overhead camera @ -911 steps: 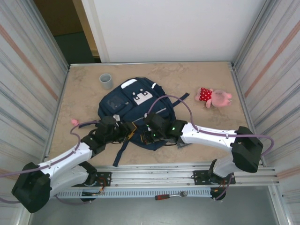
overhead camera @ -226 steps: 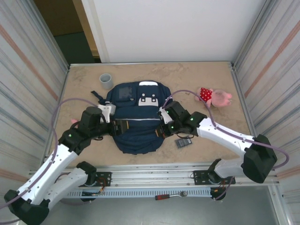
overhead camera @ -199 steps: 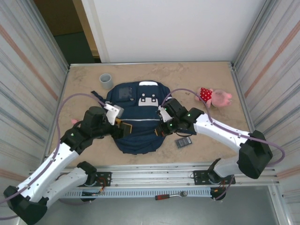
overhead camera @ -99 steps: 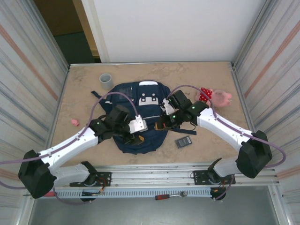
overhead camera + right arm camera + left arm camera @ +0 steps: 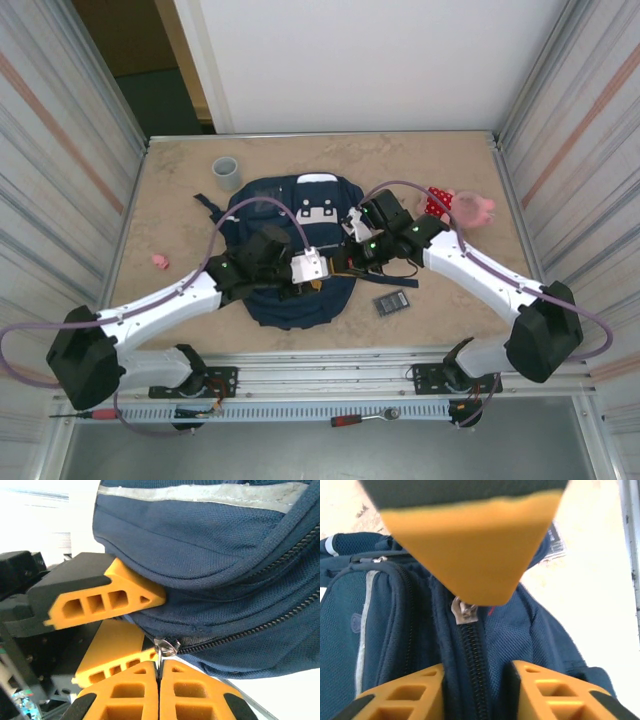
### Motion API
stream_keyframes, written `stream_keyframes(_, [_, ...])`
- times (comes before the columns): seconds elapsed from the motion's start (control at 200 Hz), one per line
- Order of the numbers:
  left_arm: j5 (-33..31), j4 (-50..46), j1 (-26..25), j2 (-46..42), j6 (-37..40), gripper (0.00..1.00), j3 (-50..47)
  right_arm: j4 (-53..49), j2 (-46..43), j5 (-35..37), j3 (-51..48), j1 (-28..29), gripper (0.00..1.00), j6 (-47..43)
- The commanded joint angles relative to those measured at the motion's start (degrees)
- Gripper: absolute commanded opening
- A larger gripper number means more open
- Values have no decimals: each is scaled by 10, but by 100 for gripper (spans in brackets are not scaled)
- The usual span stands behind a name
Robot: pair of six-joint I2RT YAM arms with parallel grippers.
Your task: Pack books, pencil case, and school supplies into a backpack
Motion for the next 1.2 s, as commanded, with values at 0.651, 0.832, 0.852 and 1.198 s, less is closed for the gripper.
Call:
stream_keyframes(0.651, [-40,16,14,-68,-15,0,-51,-137,-46,208,3,-44,0,-64])
stream_keyframes(0.832, [-32,16,23,-70,-27,0,-53,-102,-54,134,0,-27,0,-83])
stream_keyframes(0.852, [-28,17,24,-69,-29,0,-52,-88,-53,124,-1,-17,0,-81])
stream_keyframes(1.198, [19,59,23,-29,-86,0,-30,13,23,61,23,85,0,-46])
